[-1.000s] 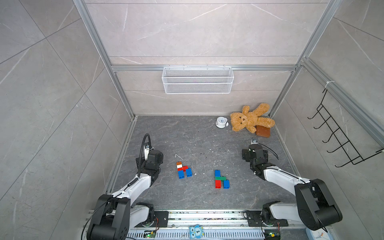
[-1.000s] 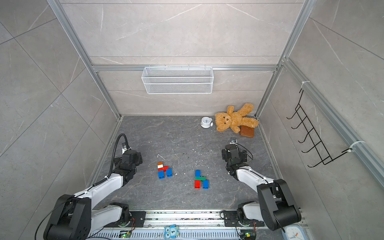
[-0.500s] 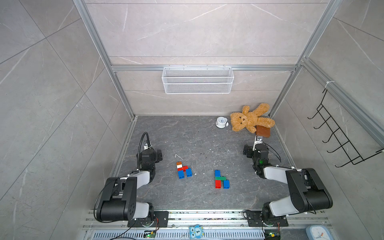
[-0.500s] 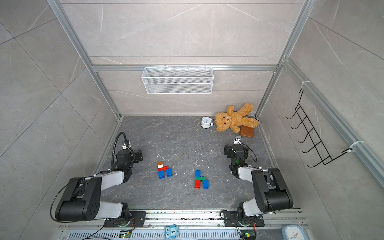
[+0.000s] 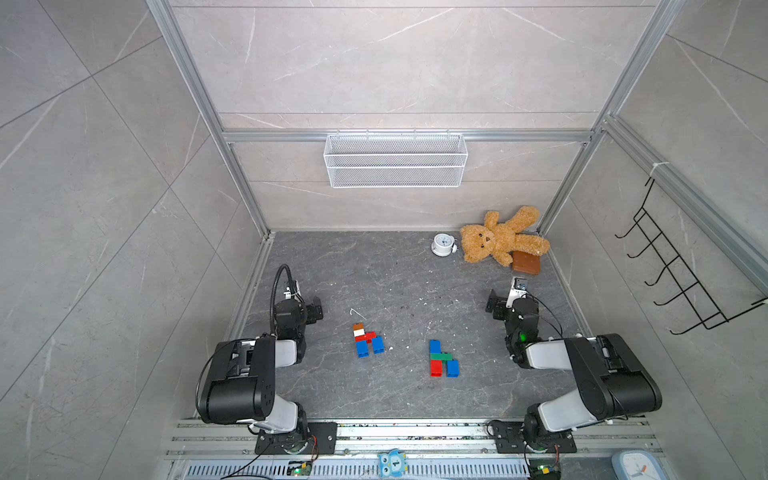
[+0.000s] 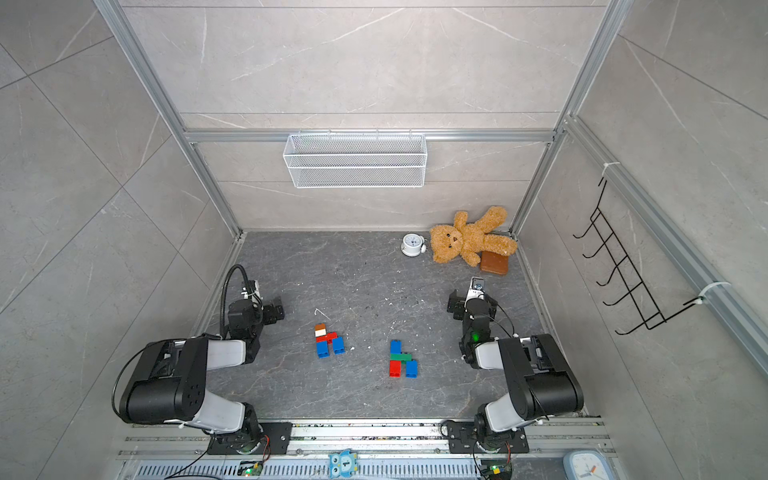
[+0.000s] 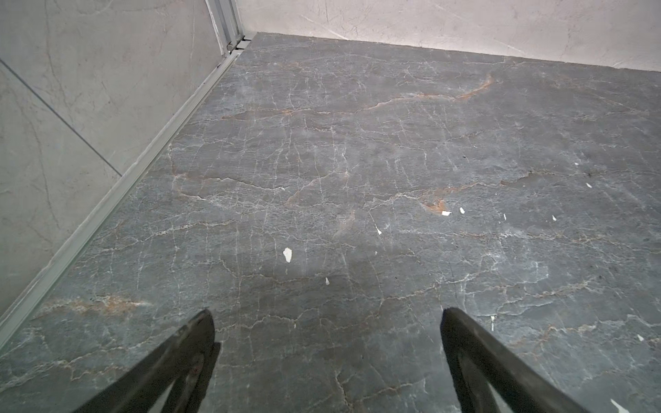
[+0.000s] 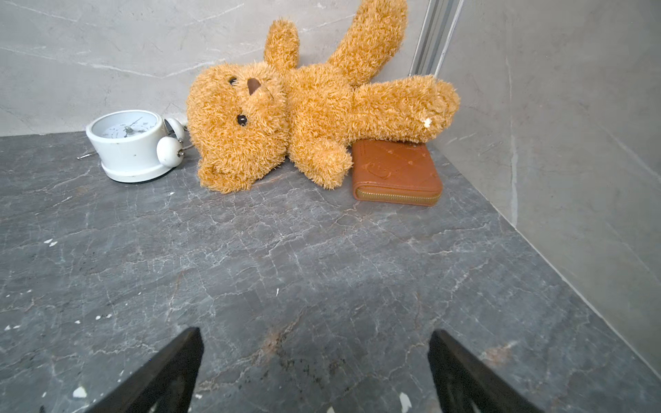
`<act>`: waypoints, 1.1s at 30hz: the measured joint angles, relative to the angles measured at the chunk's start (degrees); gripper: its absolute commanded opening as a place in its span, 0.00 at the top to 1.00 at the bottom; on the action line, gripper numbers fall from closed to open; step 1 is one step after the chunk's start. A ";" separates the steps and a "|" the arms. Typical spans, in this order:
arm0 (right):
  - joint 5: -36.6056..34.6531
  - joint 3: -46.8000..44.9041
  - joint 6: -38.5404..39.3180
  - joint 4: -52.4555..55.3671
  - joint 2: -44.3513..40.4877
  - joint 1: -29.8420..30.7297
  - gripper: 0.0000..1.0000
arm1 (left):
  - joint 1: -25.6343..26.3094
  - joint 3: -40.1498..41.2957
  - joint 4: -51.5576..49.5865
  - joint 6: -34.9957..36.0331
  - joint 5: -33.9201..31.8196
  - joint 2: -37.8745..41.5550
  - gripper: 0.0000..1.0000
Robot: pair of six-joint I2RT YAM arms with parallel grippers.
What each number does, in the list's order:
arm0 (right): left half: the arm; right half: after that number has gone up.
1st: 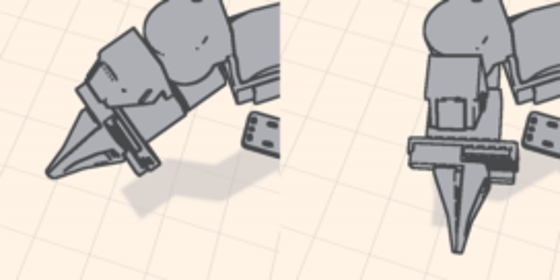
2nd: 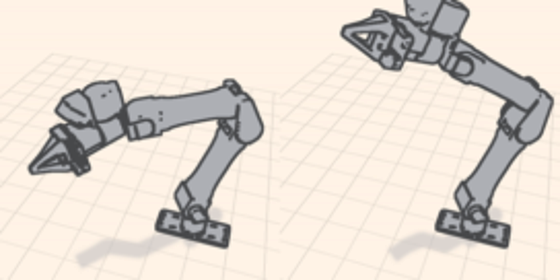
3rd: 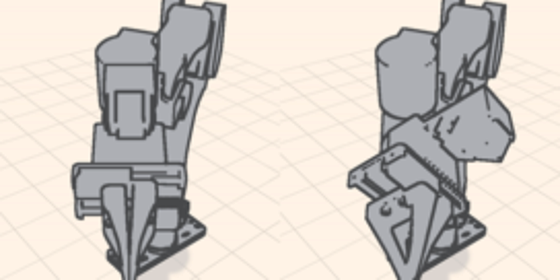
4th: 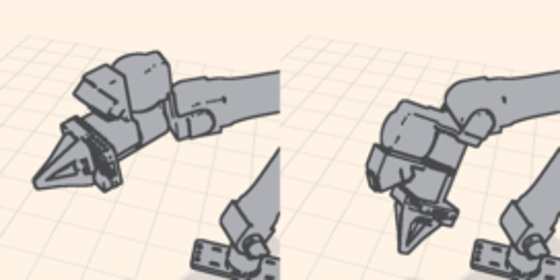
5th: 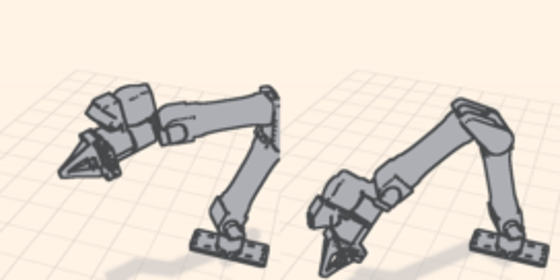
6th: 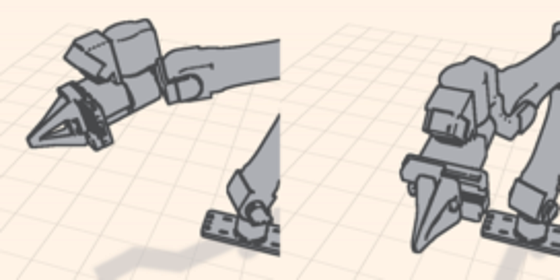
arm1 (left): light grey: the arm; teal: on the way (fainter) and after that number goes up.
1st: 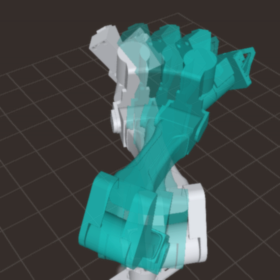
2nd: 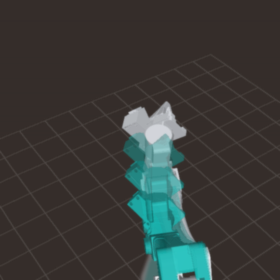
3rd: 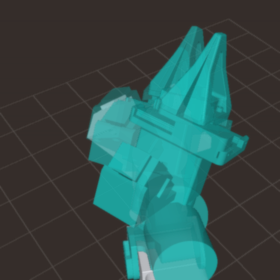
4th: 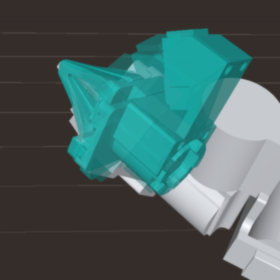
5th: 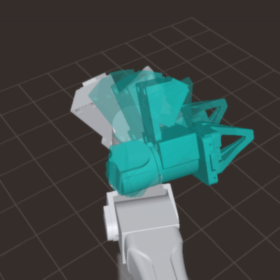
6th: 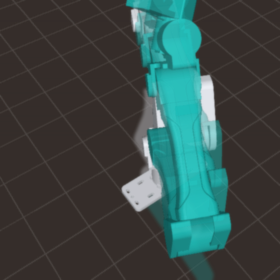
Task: Assemble the letter h with lego
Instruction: Reset both arms
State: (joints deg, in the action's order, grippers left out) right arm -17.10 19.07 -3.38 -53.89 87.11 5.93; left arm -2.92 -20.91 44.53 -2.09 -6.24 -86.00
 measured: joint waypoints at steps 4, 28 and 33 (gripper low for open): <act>0.00 0.00 0.00 -0.42 0.00 0.00 0.00 | 0.00 0.04 0.35 0.00 0.44 0.00 0.00; 0.00 0.00 0.00 -0.90 0.00 0.00 0.00 | 0.55 0.04 0.96 0.68 2.32 0.00 0.00; 0.02 0.00 0.00 -0.92 0.00 0.00 0.00 | 0.68 0.04 0.98 0.83 2.32 0.00 0.00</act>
State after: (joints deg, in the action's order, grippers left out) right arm -17.08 19.07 -3.38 -54.81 87.11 5.93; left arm -2.24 -20.86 45.52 -1.26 -3.92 -86.00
